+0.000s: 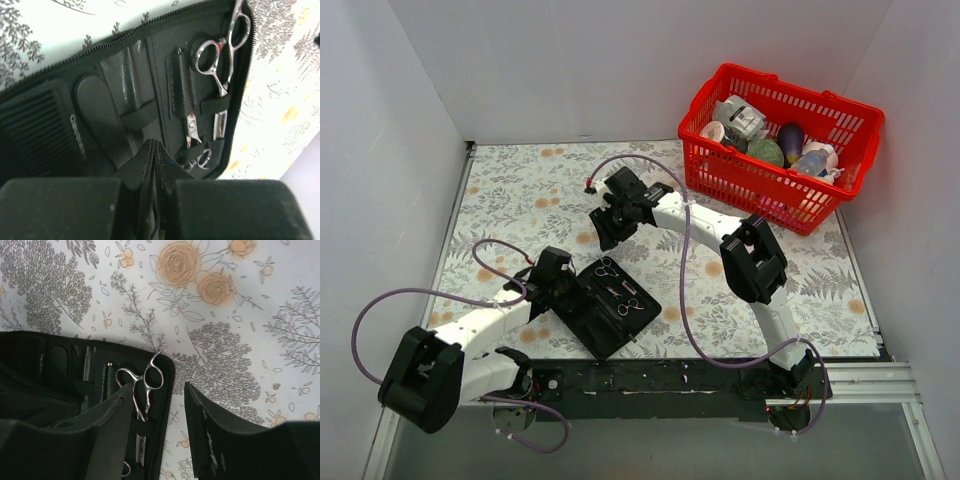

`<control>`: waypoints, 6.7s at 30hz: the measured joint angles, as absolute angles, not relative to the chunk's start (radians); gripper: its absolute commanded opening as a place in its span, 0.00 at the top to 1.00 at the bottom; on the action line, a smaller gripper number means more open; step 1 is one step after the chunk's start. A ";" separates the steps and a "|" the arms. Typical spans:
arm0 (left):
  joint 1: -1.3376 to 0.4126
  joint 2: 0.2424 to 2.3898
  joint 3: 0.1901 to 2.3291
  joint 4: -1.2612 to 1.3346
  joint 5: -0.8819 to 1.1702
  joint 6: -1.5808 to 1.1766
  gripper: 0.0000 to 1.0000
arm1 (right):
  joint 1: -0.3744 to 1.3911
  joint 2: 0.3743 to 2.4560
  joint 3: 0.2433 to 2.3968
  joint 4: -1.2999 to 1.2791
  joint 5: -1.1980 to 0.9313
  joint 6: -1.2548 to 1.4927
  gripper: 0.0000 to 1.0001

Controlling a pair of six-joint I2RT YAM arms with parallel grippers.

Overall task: Sort the hair-cutting tools
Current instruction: Adjust the scissors in the hairdressing tool bag, then close the hairdressing tool bag at the center of the board.

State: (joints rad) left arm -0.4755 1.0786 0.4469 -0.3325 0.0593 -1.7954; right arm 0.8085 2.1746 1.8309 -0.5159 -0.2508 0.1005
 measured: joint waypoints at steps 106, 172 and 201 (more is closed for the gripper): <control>-0.467 1.180 0.369 -0.105 0.094 -1.800 1.00 | 0.994 1.975 1.379 -0.331 -0.001 0.102 0.42; -0.460 1.036 0.692 -1.123 -0.193 -1.891 1.00 | 0.873 1.698 1.062 -0.311 -0.001 0.262 0.29; -0.458 1.138 0.555 -0.822 -0.162 -1.928 1.00 | 0.820 1.782 1.089 -0.274 -0.032 0.274 0.31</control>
